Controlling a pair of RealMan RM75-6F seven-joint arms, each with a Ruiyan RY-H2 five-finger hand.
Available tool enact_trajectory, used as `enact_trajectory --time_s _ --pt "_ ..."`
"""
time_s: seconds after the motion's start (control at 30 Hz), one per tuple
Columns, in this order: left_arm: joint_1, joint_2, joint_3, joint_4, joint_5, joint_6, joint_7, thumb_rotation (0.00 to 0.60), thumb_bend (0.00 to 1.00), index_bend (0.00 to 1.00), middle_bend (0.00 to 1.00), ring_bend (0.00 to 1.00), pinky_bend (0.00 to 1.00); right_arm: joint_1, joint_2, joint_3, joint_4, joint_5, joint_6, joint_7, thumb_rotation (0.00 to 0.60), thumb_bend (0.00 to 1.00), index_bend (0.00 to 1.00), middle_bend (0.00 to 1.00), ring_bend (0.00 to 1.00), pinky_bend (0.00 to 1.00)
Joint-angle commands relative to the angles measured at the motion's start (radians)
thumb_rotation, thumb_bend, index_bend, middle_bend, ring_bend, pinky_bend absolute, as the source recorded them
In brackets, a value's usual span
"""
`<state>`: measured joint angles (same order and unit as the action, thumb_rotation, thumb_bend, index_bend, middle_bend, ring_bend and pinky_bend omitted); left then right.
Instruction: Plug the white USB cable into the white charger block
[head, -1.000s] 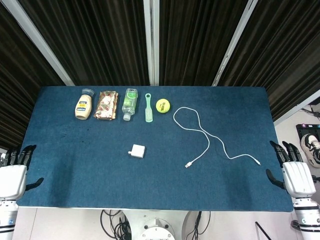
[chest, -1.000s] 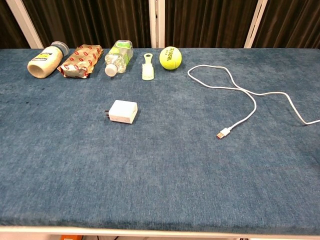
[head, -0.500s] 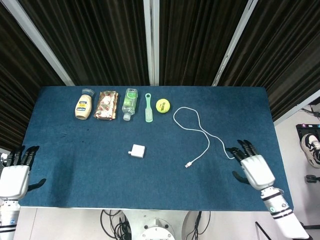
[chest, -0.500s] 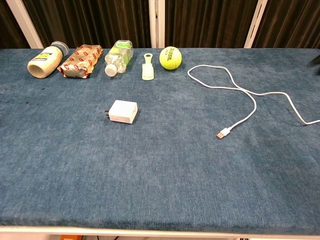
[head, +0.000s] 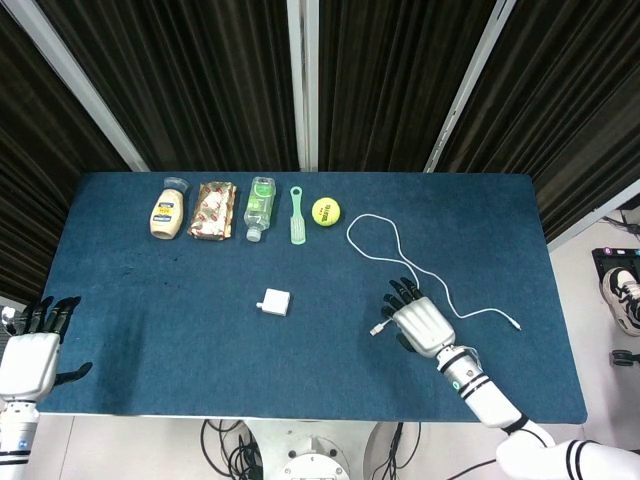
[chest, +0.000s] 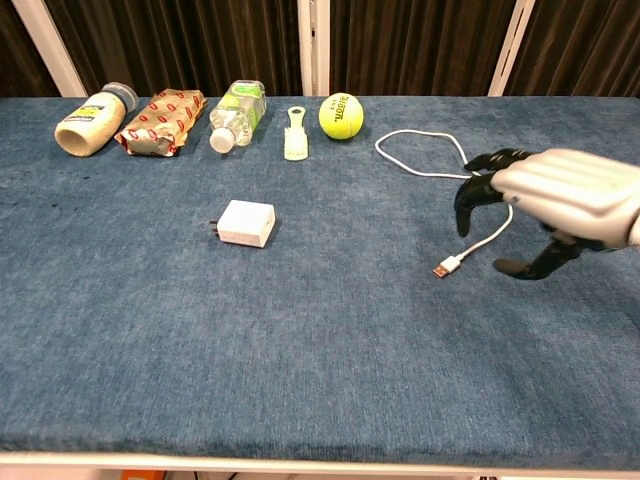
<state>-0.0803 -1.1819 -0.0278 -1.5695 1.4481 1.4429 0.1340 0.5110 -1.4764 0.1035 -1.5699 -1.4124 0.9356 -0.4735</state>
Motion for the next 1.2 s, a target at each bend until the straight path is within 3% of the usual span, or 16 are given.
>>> enact_trajectory --time_s 0.03,1.2 --pt "-0.002 -0.002 0.000 0.006 -0.002 -0.005 -0.007 0.600 0.00 0.09 0.09 0.03 0.00 0.023 -0.023 0.003 0.013 0.031 -0.025 -0.021 0.600 0.27 0.40 0.21 0.00 0.00" --pt "0.001 -0.006 0.004 0.020 -0.007 -0.008 -0.023 0.600 0.00 0.09 0.09 0.03 0.00 0.092 -0.081 -0.031 0.097 0.072 -0.013 0.034 0.600 0.33 0.54 0.27 0.00 0.00"
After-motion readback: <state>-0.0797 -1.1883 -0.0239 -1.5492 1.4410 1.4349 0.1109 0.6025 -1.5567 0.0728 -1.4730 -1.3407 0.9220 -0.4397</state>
